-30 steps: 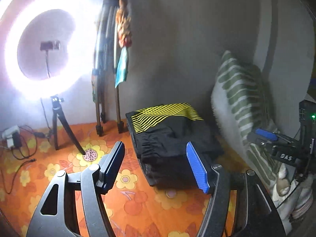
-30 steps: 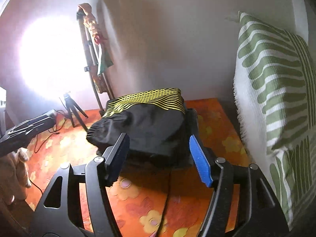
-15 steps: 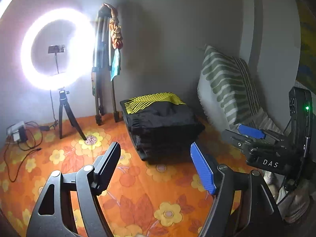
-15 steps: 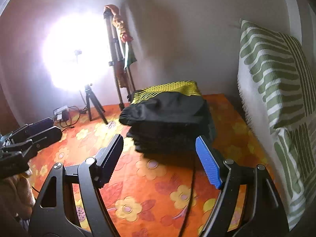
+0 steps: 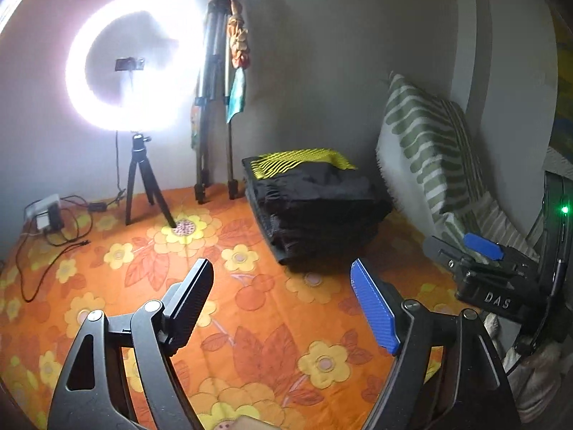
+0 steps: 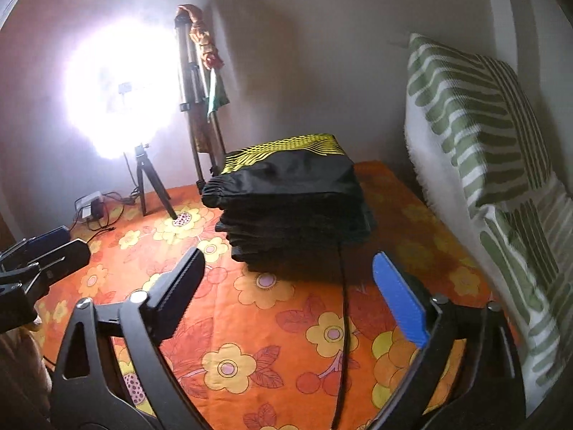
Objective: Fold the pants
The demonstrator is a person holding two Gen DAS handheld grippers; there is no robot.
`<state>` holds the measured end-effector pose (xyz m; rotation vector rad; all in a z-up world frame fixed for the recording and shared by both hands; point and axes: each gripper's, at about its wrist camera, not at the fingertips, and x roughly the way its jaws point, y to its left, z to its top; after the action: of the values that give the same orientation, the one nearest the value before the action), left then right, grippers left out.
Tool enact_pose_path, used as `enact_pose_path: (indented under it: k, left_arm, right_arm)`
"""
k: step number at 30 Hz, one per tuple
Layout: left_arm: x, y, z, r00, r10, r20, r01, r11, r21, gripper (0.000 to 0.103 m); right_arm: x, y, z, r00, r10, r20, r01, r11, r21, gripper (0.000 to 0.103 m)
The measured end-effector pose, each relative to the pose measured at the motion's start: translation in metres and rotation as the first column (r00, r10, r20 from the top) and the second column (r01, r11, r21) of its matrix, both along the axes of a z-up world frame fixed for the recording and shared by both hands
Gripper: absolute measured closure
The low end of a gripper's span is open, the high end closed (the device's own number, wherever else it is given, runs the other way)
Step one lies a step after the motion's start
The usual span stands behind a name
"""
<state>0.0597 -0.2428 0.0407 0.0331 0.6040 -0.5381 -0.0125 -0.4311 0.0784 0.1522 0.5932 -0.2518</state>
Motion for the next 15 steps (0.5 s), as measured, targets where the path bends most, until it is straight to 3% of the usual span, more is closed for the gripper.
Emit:
enact_pose_path:
  k: [7, 15]
  left_arm:
    - [0.0, 0.002, -0.013, 1.0, 0.028, 0.006, -0.028, 0.998, 0.053, 0.023]
    - [-0.002, 0.004, -0.014, 0.999, 0.038, 0.021, -0.04, 0.997, 0.063, 0.022]
  right_arm:
    - [0.007, -0.002, -0.009, 0.999, -0.04, -0.011, 0.039, 0.997, -0.069, 0.002]
    - [0.01, -0.001, -0.008, 0.999, -0.047, 0.004, 0.047, 0.996, -0.07, 0.002]
